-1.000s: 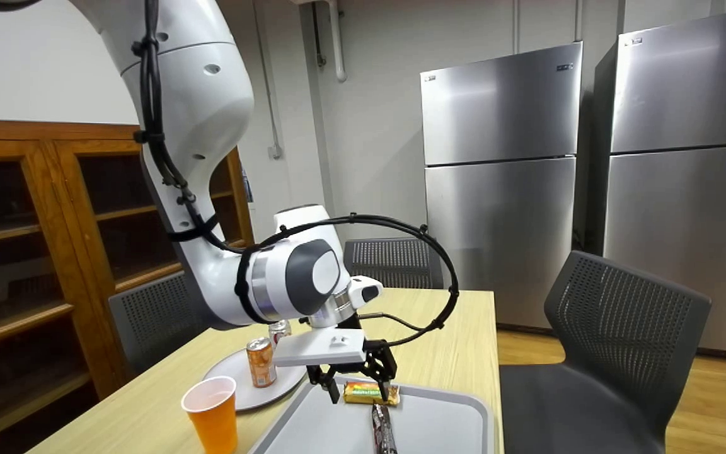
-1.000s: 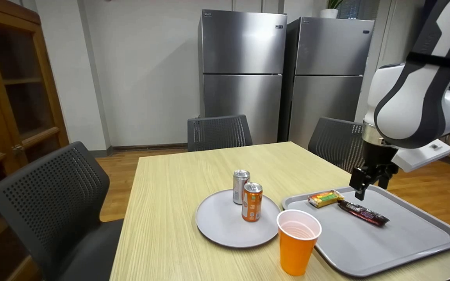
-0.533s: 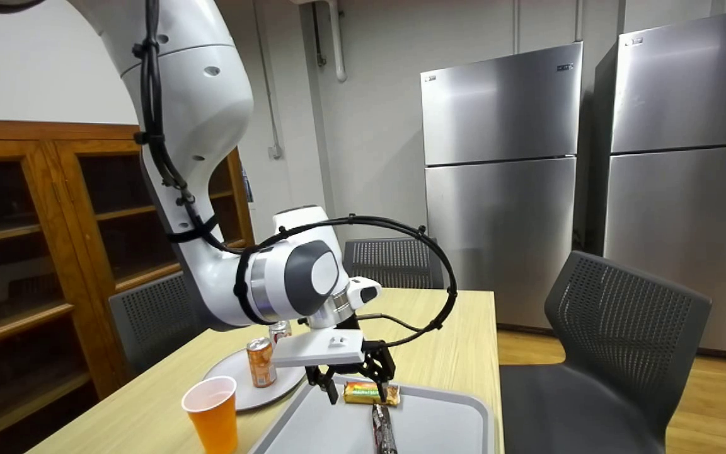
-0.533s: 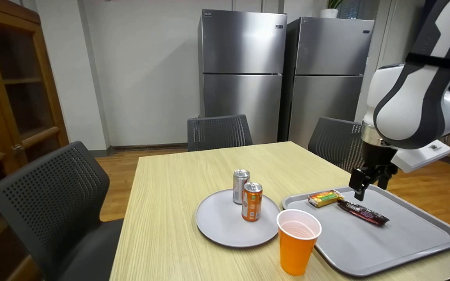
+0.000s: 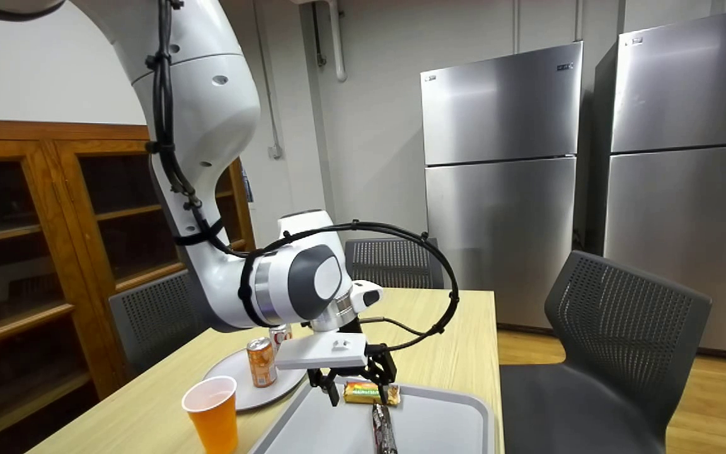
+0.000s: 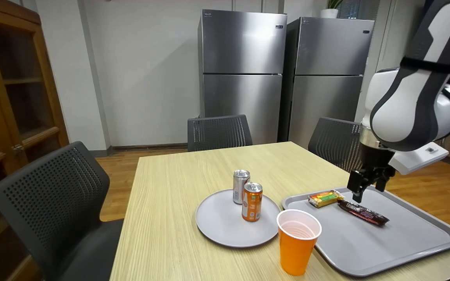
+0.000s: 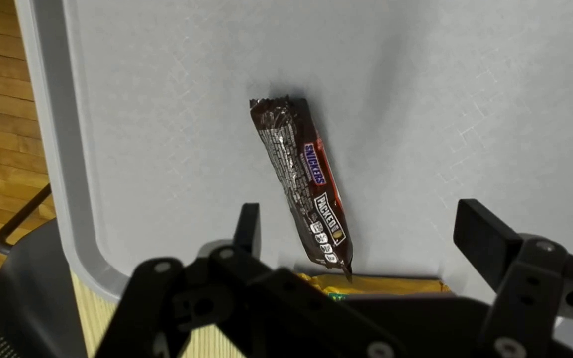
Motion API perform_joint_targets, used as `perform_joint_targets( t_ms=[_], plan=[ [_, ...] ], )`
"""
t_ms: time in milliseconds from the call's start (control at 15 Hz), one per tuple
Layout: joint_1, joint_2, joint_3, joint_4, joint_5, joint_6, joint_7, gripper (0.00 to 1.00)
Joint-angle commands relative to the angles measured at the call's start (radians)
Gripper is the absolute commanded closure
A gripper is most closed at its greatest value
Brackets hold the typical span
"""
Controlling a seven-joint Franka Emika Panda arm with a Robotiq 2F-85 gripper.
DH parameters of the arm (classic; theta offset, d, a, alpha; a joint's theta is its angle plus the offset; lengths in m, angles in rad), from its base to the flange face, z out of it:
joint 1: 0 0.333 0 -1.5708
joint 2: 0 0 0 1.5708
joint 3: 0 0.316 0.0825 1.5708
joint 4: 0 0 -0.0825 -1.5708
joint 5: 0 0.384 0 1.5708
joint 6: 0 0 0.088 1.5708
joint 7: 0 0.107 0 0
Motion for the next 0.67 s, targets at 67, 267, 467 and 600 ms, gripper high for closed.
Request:
perform_joint_targets(
  t_ms=[67, 267, 467, 600],
  plan=[
    [-0.12, 0.063, 0.115, 0.071, 0.075, -0.001, -0.102, 0.0],
    [-0.155, 0.102, 0.14, 0.113, 0.08, -0.002, -0.137, 0.0],
    [-0.163, 0.145, 0.138, 0.152, 0.066, 0.002, -0.159, 0.0],
    [-0.166, 0.171, 0.141, 0.175, 0.064, 0.003, -0.17, 0.0]
  ],
)
